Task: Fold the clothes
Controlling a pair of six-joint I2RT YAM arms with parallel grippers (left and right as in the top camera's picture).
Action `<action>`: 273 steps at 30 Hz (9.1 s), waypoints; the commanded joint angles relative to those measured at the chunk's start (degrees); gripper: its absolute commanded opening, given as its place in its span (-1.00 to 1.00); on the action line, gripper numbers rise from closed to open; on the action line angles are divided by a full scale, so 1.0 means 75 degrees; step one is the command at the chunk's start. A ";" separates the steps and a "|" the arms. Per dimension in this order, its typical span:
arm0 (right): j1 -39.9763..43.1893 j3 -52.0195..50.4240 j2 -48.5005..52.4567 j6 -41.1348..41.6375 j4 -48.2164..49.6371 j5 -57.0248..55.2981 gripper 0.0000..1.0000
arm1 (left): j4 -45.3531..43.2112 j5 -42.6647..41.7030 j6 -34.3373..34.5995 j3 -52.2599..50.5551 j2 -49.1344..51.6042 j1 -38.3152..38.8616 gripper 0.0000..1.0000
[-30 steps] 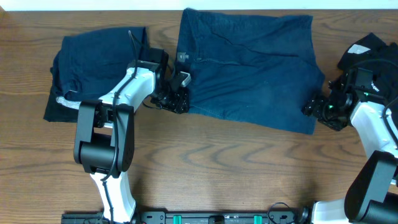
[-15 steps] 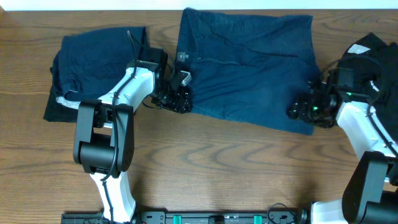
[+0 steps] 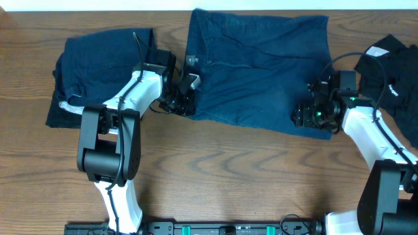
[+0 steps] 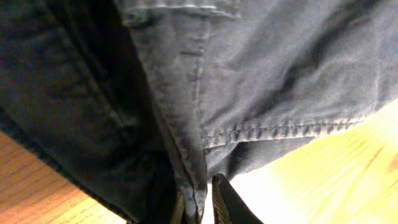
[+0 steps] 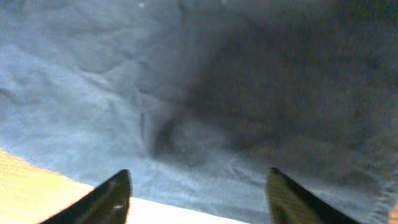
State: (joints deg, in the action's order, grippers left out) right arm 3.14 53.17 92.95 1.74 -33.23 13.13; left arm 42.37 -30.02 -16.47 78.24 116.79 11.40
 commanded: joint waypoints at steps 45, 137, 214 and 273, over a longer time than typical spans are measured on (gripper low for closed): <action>0.2824 -0.0522 0.0012 0.1020 0.1207 0.1440 0.22 | 0.0052 0.0755 0.0495 0.0221 -0.1177 -0.0023 -0.88; 0.1574 -0.0291 0.1696 0.0388 0.1950 0.0114 -0.43 | -0.2763 0.2040 0.1527 0.0219 -0.0580 -0.0070 0.05; 0.1574 -0.0291 0.1696 0.0391 0.2090 0.0108 -0.32 | -0.2535 0.1003 0.2320 0.0169 0.0160 -0.0568 -0.88; 0.1431 0.3331 0.1620 0.0361 -0.2410 0.0367 0.98 | -0.0507 0.1268 0.2815 0.0119 -0.1460 -0.0845 0.32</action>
State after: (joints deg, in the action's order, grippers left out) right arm 14.90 73.32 105.45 3.22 -46.57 15.16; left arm 33.89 -20.58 4.62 78.59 105.75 5.34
